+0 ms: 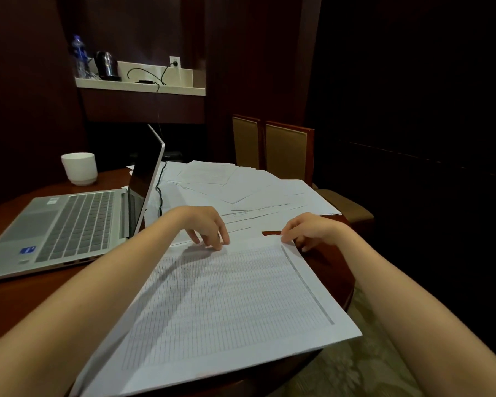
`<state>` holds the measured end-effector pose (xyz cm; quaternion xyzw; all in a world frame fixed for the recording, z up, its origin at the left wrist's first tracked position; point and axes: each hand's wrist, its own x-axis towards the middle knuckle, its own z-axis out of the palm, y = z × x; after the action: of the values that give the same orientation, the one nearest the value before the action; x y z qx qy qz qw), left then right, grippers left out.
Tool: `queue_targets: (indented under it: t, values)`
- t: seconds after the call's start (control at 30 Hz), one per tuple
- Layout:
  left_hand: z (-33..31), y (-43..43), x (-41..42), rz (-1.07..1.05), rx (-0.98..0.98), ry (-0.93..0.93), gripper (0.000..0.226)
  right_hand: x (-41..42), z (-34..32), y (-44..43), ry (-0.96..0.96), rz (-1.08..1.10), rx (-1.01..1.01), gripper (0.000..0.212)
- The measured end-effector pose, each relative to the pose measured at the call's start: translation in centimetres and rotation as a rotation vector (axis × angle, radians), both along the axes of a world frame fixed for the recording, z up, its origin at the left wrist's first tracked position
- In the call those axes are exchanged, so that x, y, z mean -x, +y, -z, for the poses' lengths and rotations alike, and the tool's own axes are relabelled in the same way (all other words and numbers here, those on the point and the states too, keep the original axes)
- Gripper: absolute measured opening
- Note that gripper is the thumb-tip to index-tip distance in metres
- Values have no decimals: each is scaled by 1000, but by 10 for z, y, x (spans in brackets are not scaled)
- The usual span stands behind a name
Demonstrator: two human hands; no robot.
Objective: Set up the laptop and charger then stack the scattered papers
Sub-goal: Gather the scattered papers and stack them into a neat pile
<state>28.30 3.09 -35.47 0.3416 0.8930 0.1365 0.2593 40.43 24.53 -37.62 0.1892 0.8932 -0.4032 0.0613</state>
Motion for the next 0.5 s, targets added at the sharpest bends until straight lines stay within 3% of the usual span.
queue_targets:
  t: [0.1,0.3,0.5]
  values:
    - [3,2,7,-14,-21,78,13,8,-4,-1,20,25,-25,11]
    - [18,4,26,-86,10,433,30,34,-2,-9,131,61,4,16]
    - [27,3,42,-71,136,654,47,70,4,-21,152,5,-136,28]
